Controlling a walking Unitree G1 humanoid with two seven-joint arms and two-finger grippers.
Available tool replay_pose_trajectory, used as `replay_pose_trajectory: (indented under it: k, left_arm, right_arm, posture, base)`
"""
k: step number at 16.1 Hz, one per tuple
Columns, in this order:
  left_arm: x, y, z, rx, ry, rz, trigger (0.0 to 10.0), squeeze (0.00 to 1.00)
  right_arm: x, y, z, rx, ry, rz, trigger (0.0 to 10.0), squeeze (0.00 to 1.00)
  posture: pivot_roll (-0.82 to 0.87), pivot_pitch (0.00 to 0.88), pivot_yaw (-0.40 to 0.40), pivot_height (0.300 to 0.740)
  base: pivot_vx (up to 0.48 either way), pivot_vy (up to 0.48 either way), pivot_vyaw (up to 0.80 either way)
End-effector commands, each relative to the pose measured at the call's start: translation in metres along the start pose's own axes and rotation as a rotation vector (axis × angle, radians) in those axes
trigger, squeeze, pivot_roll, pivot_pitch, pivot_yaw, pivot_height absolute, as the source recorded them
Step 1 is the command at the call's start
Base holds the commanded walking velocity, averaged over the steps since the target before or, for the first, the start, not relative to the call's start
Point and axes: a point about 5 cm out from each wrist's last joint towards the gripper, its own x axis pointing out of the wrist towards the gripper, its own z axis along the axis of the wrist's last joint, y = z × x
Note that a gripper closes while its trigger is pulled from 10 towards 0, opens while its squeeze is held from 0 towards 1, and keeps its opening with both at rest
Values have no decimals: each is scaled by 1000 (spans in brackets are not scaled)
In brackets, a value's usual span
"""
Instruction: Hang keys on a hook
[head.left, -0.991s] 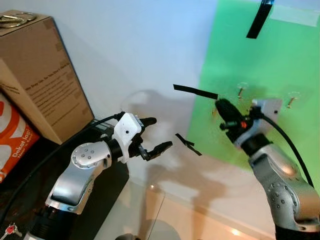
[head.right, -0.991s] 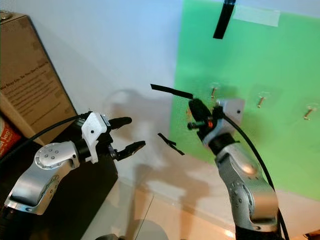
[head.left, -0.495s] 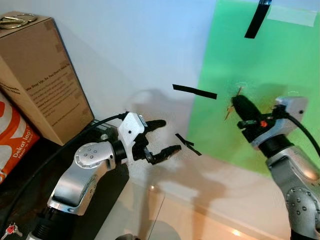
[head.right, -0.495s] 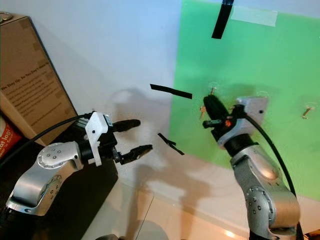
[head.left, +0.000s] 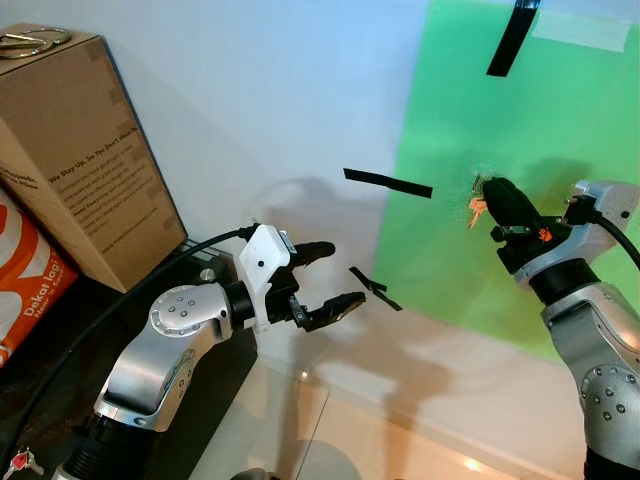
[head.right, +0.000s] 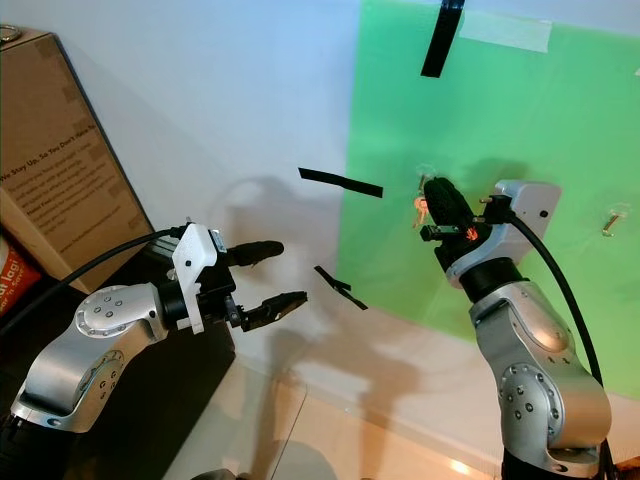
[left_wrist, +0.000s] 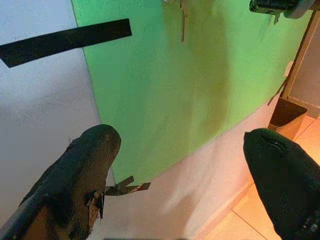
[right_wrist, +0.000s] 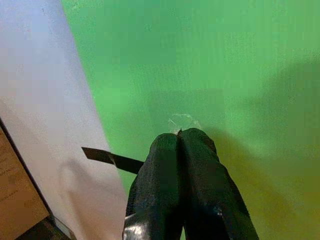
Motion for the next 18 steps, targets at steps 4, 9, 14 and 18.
replay_pose_trajectory:
  k: [4,9,14,18]
  left_arm:
    - [-1,-2,2,7,6,-14,10000,0]
    - [-1,-1,1,8,10,-16,10000,0]
    - [-1,-1,0,11,11,-15,10000,0]
    - [-2,0,0,14,11,-14,10000,0]
  right_arm:
    - [6,-1,-6,21,35,-30,10000,0]
    - [8,-13,-13,-8,67,-133,10000,0]
    - [8,-7,-23,-15,101,-111,10000,0]
    - [5,-8,-24,-15,111,-98,10000,0]
  posture:
    - [-50,0,30,740]
    - [-48,0,30,740]
    - [-43,0,28,740]
    - [-43,0,28,740]
  base:
    - [0,0,0]
    - [0,0,0]
    - [0,0,0]
    - [0,0,0]
